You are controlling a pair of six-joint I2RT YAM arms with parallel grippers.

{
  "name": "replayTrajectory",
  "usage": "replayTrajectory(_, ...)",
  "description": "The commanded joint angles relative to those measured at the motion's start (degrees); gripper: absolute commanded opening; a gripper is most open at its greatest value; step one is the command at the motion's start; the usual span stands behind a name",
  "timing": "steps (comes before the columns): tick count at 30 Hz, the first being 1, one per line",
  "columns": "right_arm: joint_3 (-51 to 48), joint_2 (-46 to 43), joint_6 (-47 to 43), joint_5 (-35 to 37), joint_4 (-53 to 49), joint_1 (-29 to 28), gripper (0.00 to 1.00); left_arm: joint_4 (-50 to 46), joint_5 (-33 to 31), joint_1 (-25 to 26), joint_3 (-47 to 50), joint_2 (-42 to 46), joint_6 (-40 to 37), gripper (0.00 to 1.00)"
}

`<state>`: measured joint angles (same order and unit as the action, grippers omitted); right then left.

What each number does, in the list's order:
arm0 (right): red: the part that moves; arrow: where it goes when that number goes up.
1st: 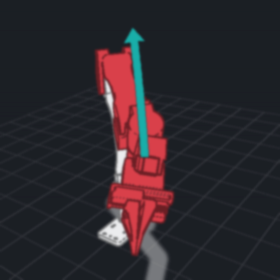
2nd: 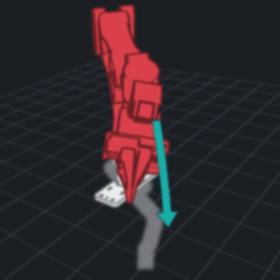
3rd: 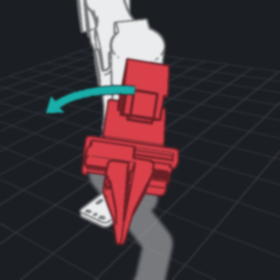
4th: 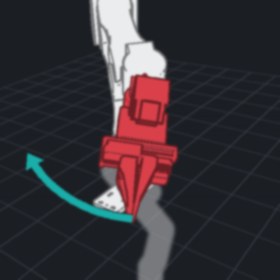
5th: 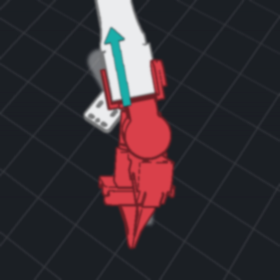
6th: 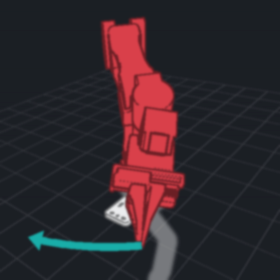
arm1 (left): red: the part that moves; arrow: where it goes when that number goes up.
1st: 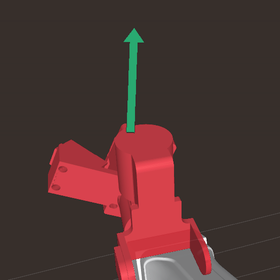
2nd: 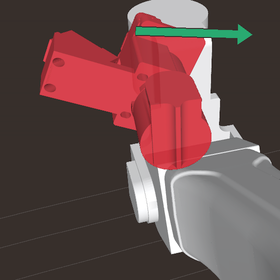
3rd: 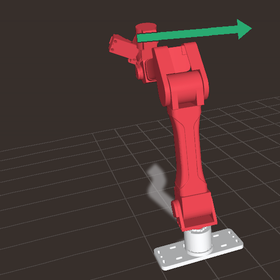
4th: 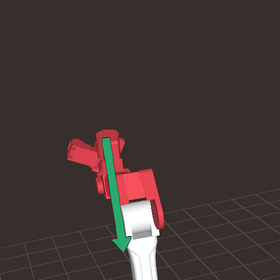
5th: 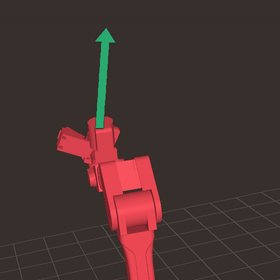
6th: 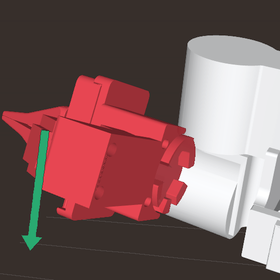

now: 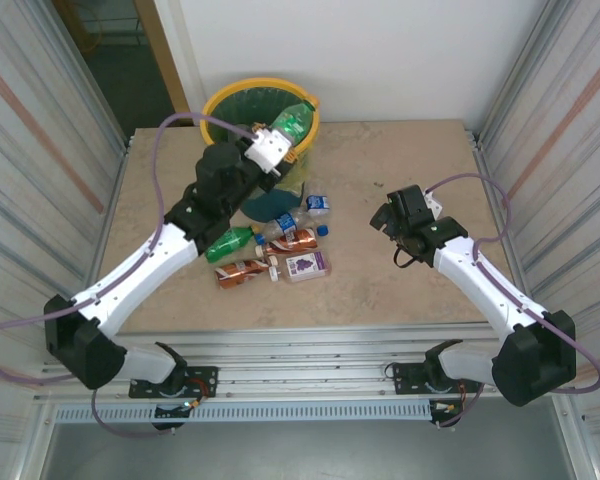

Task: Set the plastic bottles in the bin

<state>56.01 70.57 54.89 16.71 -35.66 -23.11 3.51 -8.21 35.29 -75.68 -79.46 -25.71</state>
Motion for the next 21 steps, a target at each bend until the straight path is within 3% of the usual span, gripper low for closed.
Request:
replayTrajectory(1,-0.6,-0.4,0.6,0.8,-0.9,0.0,0.98,-5.0,-0.3,-3.1,-6.5,-2.6,5.3,0.15)
replayTrajectory(14,-0.7,0.1,0.7,0.2,-0.7,-0.1,0.98,-14.9,1.0,-10.8,-23.5,-15.5,9.3,0.16)
replayTrajectory(21,-0.8,1.0,0.5,-0.6,-0.4,-0.2,0.98,-18.8,2.0,-12.4,-26.1,-20.2,9.8,0.18)
